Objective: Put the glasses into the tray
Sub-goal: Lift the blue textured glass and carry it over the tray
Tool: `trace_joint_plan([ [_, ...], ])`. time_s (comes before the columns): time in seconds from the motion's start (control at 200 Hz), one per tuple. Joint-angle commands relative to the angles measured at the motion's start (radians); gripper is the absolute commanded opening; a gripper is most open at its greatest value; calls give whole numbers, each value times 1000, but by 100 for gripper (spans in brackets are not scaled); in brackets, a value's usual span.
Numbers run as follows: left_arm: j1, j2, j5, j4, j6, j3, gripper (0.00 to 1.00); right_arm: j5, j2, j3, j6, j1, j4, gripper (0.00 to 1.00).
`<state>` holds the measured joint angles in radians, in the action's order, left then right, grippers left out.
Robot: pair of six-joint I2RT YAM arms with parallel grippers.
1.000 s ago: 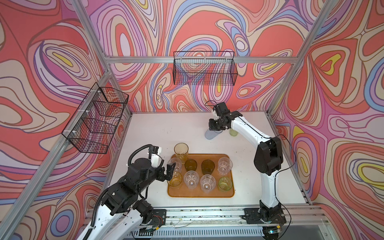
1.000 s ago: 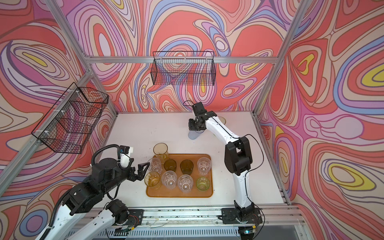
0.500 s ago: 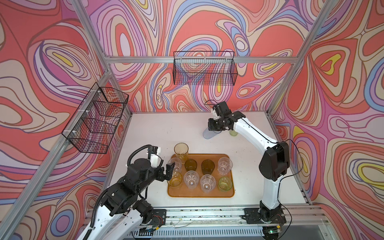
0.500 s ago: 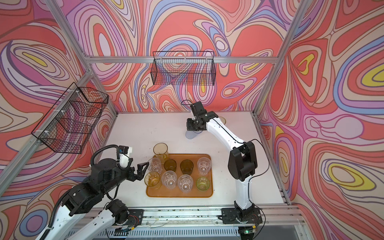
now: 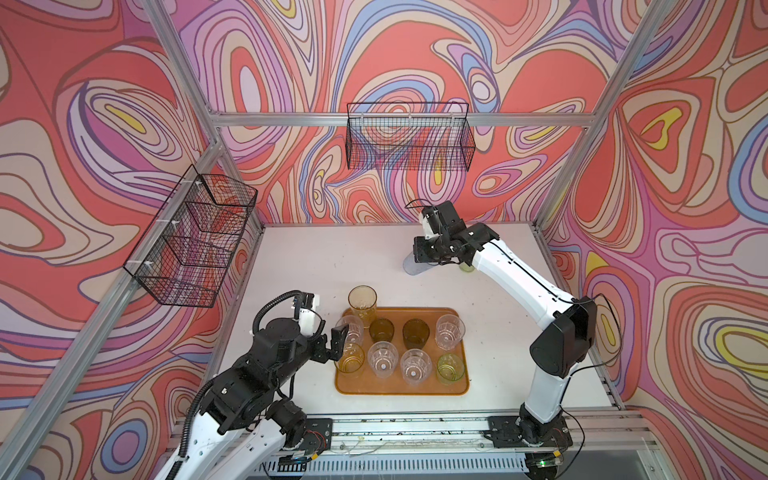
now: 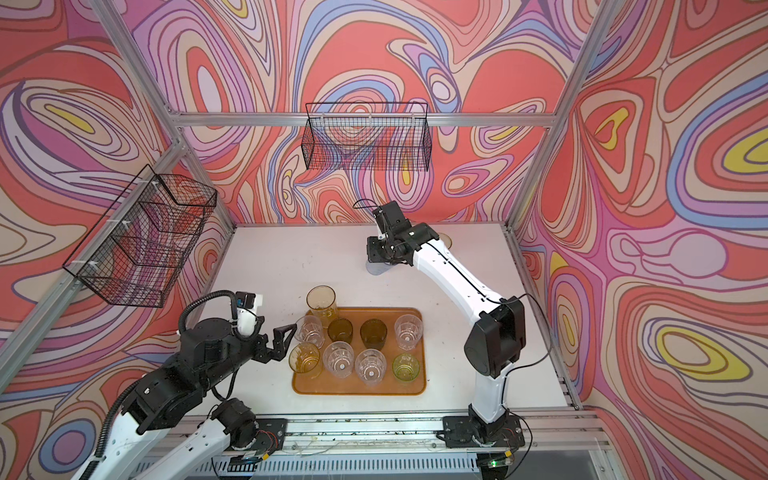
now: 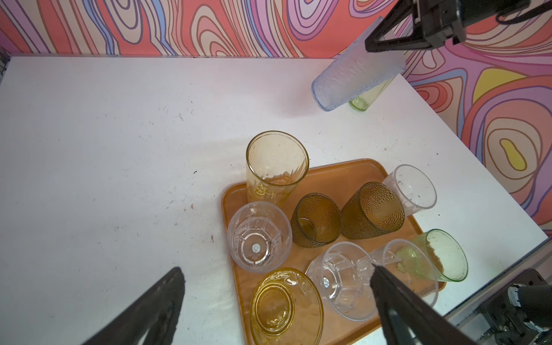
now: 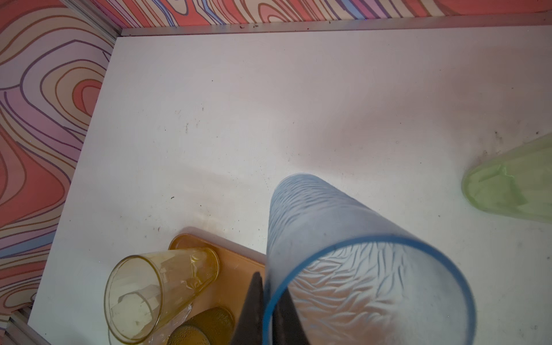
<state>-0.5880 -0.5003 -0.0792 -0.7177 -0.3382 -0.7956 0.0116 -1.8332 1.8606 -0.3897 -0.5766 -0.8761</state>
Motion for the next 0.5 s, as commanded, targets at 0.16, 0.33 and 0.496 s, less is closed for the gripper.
trace_joint_plan([
  [0.16,5,41,-22,-35,-13,-2,100,-86,96,-4,31,-104,-92,0],
  [0.33,5,57,-22,-32,-15,3,100,-110,104,-24,14,-160,-110,0],
  [0.496,5,49,-44,-43,-18,1,100,-102,102,-41,22,-198,-113,0],
])
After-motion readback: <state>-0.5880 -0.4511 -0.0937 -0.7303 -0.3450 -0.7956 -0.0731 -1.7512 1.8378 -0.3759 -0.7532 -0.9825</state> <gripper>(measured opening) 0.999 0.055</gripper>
